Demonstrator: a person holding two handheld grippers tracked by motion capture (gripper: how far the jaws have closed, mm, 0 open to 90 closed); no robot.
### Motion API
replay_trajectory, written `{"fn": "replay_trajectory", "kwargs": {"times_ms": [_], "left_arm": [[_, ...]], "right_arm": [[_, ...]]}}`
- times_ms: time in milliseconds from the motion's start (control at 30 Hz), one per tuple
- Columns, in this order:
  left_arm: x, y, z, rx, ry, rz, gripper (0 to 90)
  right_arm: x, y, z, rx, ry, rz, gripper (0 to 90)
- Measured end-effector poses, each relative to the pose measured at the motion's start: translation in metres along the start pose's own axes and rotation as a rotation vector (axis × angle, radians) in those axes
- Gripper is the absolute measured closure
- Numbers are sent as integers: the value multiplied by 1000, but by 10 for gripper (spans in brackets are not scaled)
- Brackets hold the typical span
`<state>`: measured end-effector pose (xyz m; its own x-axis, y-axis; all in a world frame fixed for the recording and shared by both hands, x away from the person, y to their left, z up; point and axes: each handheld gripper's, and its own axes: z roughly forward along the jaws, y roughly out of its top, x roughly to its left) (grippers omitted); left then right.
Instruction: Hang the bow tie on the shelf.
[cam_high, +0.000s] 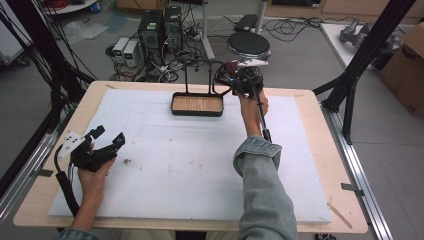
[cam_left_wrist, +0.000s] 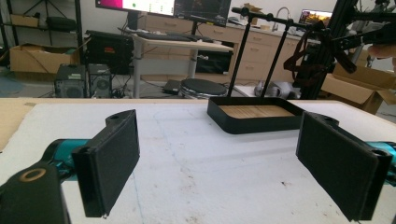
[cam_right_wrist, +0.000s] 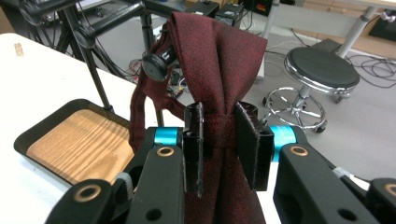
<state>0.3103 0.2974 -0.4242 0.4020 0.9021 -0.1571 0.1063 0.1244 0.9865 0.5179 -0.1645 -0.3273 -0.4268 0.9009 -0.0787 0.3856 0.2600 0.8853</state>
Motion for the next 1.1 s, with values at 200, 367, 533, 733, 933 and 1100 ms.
{"fn": "replay_trajectory", "kwargs": {"times_ms": [200,367,533,733,933,1100], "left_arm": [[0,0,0,-2,-1,-1,137],[0,0,0,-2,0,-1,137],[0,0,0,-3,-1,-4,137],[0,0,0,-6,0,-6,137],[-1,0,0,-7,4,-6,137],[0,0,0,-6,5,-4,137]], "right_arm": [[0,-2,2,21,0,1,720],[2,-1,0,13,-4,0,710],[2,2,-5,-6,-12,0,692],[-2,6,-17,-42,-25,15,641],[-7,12,-33,-89,-33,32,586],[-7,17,-46,-129,-4,25,499]]}}
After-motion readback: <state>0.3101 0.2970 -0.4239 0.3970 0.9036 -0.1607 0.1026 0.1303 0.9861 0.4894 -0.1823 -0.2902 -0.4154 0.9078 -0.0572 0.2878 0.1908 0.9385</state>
